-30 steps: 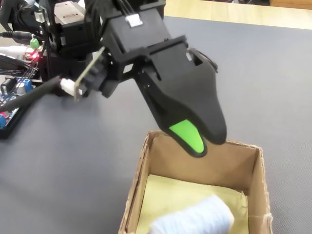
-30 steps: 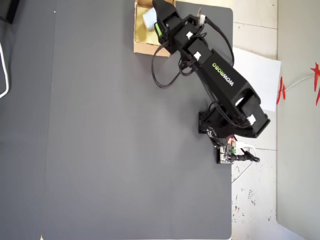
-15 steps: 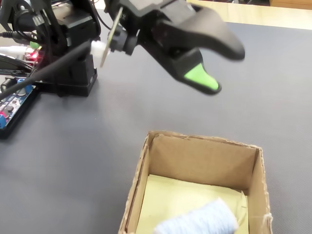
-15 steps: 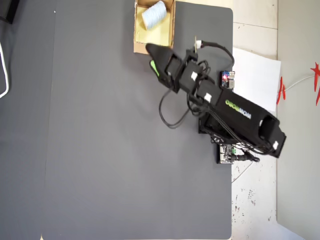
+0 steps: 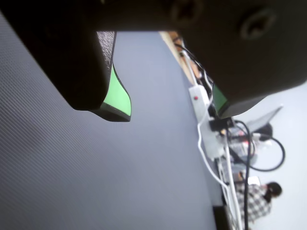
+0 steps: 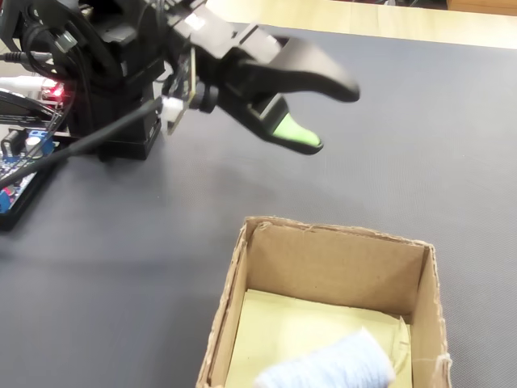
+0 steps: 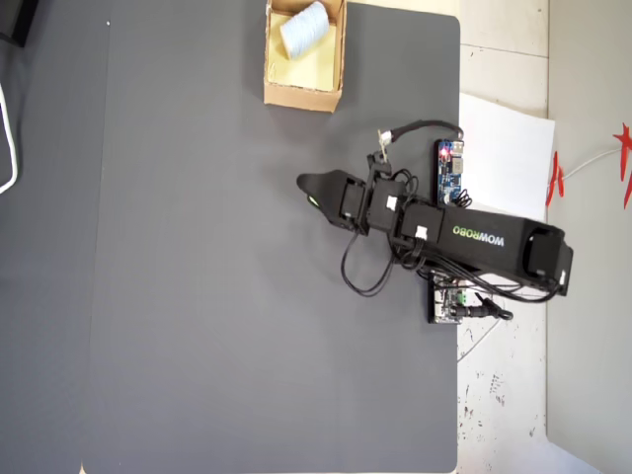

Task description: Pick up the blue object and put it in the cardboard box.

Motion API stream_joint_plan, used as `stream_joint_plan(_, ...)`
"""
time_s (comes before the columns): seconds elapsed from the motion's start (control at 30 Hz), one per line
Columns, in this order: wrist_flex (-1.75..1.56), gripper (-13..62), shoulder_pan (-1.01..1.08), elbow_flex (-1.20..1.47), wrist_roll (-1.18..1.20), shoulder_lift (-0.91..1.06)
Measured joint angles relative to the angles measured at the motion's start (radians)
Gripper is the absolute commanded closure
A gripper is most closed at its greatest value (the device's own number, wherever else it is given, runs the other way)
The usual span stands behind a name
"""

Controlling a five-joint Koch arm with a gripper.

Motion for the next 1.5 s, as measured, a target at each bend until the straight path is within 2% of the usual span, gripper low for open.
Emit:
stream_joint_plan(0.3,-0.064,15.2,-0.158,0.127,0.038,0.0)
stream_joint_plan(0.5,0.083,15.2,-0.209,0.127,0.051,0.0)
stream_joint_plan(0.67,0.169,15.2,-0.213,0.127,0.061,0.0)
stream_joint_plan(1.5,0.178,15.3,-0.187,0.127,0.064,0.0)
